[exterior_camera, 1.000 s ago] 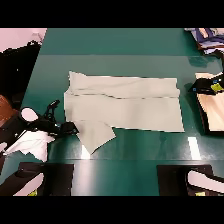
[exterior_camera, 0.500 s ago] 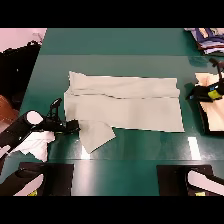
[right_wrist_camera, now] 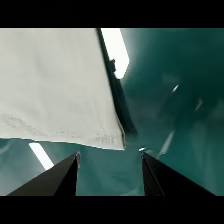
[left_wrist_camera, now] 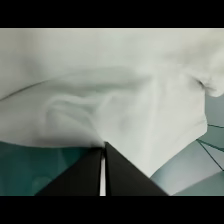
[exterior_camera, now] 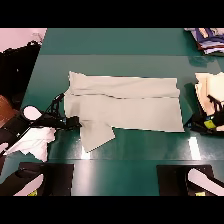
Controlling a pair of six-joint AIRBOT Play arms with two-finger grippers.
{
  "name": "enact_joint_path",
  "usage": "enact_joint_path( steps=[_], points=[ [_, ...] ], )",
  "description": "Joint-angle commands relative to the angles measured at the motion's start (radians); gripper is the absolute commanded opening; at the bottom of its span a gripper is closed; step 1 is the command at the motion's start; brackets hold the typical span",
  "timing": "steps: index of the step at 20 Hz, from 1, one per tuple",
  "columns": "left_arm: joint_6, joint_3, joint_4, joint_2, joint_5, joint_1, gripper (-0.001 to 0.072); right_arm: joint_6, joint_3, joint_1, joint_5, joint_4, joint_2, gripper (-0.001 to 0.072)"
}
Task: Fold the shirts.
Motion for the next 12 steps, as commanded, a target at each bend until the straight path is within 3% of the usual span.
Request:
enact_joint_path(
  steps=[1, 4, 8, 12],
  points=[
    [0.014, 0.013, -0.002, 0.001, -0.013, 0.000, 0.0024, -0.070, -0.116, -0.087, -0.046, 0.153, -0.035, 0.0447],
    [0.013, 0.013, -0.002, 0.001, -0.013, 0.000, 0.0024, -0.071, -0.133, -0.060, -0.126, 0.175, -0.039, 0.0384],
    [0.013, 0.013, 0.030, 0.008, -0.050, 0.000, 0.0022, -0.074, -0.132, -0.006, -0.173, 0.132, 0.026, 0.0046],
    [-0.079, 0.008, 0.205, 0.151, -0.196, 0.000, 0.0021, -0.074, -0.132, 0.010, -0.034, 0.001, 0.165, 0.0018]
  ],
)
